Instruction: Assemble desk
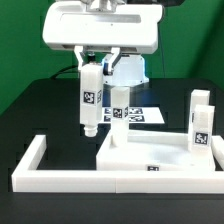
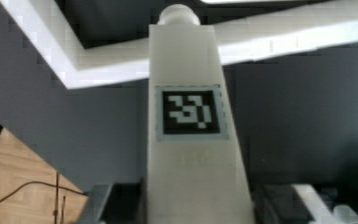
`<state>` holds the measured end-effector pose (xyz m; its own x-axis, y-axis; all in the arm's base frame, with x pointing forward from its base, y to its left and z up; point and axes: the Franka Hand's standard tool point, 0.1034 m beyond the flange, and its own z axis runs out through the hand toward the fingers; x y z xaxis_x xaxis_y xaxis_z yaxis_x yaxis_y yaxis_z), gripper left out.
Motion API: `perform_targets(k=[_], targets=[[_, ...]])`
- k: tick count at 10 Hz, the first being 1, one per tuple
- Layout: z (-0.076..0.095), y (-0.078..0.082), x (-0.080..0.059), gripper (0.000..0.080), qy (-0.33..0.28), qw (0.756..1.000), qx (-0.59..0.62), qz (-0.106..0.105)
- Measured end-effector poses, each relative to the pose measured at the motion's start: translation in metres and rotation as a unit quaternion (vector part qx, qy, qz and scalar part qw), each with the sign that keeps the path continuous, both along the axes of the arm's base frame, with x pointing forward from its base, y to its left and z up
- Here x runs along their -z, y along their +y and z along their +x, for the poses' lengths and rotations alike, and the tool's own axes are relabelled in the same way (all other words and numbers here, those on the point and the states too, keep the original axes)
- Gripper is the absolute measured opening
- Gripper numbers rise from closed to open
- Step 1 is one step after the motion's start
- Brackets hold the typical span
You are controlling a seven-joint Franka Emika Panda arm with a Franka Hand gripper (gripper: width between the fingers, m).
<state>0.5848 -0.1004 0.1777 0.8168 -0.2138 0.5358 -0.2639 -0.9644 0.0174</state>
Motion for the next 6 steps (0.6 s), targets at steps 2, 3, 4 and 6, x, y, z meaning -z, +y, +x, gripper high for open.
perform_targets(k=[2, 3, 4, 6], targets=[[0.001, 0.0, 0.0, 0.0291, 0.001, 1.0, 0.0, 0.001], [-0.002, -0.007, -0.003, 0.0291, 0.007, 1.0, -0.002, 0.006], [-0.004, -0.012, -0.005, 0.0291, 0.011, 1.0, 0.002, 0.016], [-0.001, 0.008, -0.001, 0.0291, 0.013, 0.999, 0.0, 0.033]])
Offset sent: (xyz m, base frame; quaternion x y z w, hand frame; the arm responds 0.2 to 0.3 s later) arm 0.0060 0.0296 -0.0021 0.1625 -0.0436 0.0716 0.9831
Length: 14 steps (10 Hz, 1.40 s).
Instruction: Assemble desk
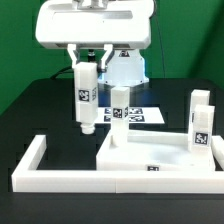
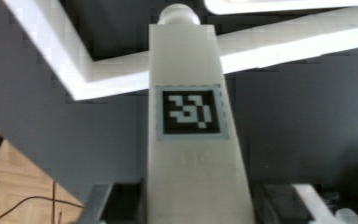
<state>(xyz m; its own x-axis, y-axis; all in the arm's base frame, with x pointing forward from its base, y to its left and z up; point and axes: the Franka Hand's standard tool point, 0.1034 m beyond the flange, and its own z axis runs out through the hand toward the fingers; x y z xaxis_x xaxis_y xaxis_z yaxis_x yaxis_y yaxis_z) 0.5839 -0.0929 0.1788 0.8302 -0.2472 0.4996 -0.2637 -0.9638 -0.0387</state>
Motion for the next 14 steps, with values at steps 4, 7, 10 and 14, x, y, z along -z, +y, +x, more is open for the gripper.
perform_targets(k=[4, 7, 10, 14], targets=[[0.011, 0.014, 0.01, 0.0291, 0.007, 1.0, -0.004, 0.006], [0.008, 0.014, 0.024, 0.0291, 0.018, 1.0, -0.001, 0.005], [0.01, 0.018, 0.035, 0.0291, 0.025, 1.0, 0.0, 0.005], [0.012, 0.02, 0.045, 0.0291, 0.031, 1.0, 0.001, 0.003]])
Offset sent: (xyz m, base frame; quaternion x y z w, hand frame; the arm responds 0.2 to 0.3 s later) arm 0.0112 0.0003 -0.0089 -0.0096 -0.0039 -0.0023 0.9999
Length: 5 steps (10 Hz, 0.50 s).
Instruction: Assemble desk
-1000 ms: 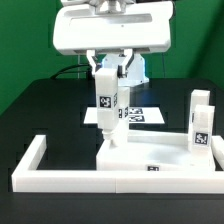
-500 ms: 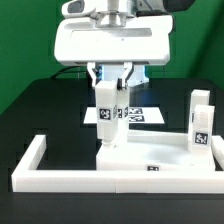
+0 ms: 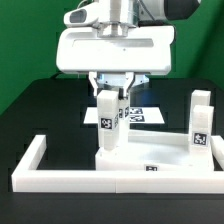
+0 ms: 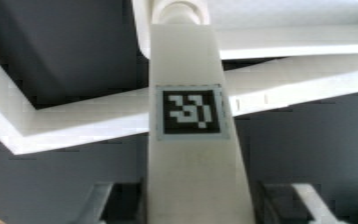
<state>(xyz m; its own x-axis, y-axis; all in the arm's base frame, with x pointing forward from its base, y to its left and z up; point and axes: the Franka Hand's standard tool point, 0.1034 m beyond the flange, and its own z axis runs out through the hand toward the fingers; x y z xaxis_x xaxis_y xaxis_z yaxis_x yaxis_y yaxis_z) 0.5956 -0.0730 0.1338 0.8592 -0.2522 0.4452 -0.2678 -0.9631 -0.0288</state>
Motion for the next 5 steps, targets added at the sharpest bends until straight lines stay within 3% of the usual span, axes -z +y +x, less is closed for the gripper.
perform_targets(k=[2, 5], targets=[[0.0016, 0.0021, 0.0055, 0.0291, -0.002, 1.0, 0.001, -0.004], [0.0009, 0.0021, 0.0068, 0.0291, -0.036, 0.999, 0.002, -0.033]])
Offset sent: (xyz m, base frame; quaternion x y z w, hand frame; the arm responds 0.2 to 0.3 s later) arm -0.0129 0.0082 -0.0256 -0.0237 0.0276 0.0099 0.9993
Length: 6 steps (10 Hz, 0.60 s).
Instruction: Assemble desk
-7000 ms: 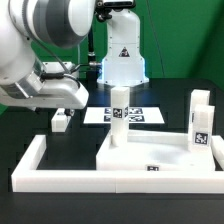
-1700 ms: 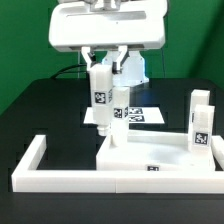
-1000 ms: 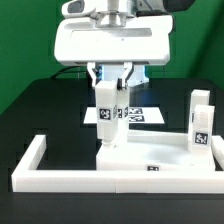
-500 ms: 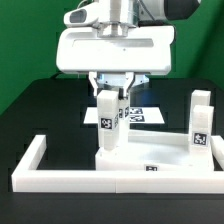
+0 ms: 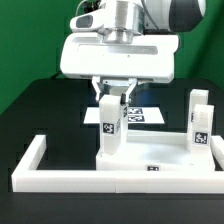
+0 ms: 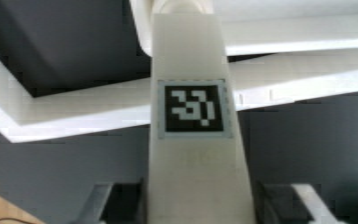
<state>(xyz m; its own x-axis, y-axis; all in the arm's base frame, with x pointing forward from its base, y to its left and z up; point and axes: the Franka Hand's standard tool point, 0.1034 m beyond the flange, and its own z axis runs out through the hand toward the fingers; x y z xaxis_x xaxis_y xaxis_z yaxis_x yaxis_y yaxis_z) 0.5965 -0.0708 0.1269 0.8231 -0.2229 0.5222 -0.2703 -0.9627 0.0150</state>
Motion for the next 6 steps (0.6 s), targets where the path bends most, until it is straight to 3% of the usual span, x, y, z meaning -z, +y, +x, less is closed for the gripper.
perform_targets(k=[3, 4, 5, 6], targets=[[-0.0005, 0.0002, 0.0005, 0.0345, 0.0, 1.0, 0.001, 0.0], [-0.0005, 0.0001, 0.0007, 0.051, 0.0, 1.0, 0.001, 0.0], [-0.0006, 0.0001, 0.0008, 0.0624, 0.0, 1.0, 0.001, 0.0], [-0.0006, 0.0001, 0.0009, 0.0624, 0.0, 1.0, 0.001, 0.0]])
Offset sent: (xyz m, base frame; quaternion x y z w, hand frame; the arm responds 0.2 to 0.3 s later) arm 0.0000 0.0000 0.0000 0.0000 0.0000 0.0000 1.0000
